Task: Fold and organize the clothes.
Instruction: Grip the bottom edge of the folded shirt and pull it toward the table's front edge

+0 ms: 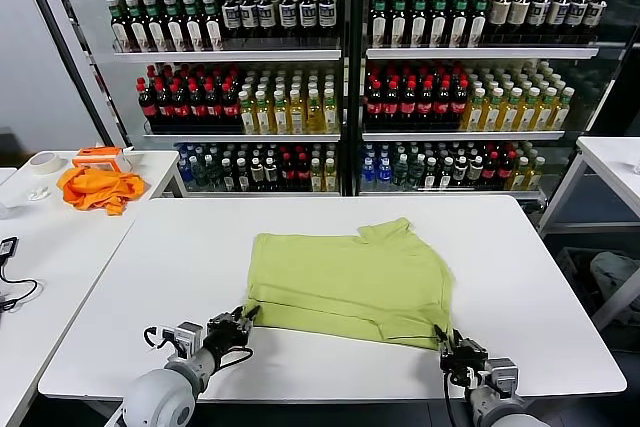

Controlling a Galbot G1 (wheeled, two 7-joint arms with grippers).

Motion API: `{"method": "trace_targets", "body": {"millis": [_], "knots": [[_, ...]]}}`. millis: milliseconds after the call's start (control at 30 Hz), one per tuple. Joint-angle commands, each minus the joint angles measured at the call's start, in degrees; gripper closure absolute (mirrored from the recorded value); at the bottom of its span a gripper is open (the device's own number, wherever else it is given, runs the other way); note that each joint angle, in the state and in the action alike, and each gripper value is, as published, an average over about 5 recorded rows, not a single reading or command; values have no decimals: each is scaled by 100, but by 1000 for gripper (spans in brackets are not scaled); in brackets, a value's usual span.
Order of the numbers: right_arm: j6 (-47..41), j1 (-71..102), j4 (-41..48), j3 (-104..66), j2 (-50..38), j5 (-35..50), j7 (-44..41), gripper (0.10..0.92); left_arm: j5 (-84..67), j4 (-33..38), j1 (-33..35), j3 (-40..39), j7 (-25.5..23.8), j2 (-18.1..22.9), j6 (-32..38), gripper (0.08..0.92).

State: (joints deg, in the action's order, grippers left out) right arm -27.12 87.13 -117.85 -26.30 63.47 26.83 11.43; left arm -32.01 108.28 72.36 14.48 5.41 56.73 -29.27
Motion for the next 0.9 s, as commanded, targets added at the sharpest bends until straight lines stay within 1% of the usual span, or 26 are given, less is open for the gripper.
{"method": "trace_targets", "body": {"millis": [33, 67, 133, 267, 500, 767, 900], "knots": [[32, 86, -135, -13, -28, 40, -44, 902, 241, 154, 260, 94, -12, -68, 13, 849], [47, 141, -198, -16, -53, 37, -82, 906, 239, 270, 395, 156, -35, -119, 23, 878], [77, 262, -323, -19, -109, 26, -156, 906, 238, 511, 698, 282, -55, -235, 83, 908], [81, 463, -527, -16, -186, -4, -192, 906, 243, 906, 1239, 460, -27, -415, 201, 911], [123, 1024, -852, -93, -400, -116, -164, 906, 264, 1448, 1834, 704, 56, -594, 239, 911], [168, 1510, -1013, -58, -438, -211, -5, 906, 293, 1547, 1926, 770, 89, -592, 369, 911], [126, 1649, -1151, -2, -331, -295, 175, 906, 443, 1519, 1946, 786, 113, -607, 329, 910]]}}
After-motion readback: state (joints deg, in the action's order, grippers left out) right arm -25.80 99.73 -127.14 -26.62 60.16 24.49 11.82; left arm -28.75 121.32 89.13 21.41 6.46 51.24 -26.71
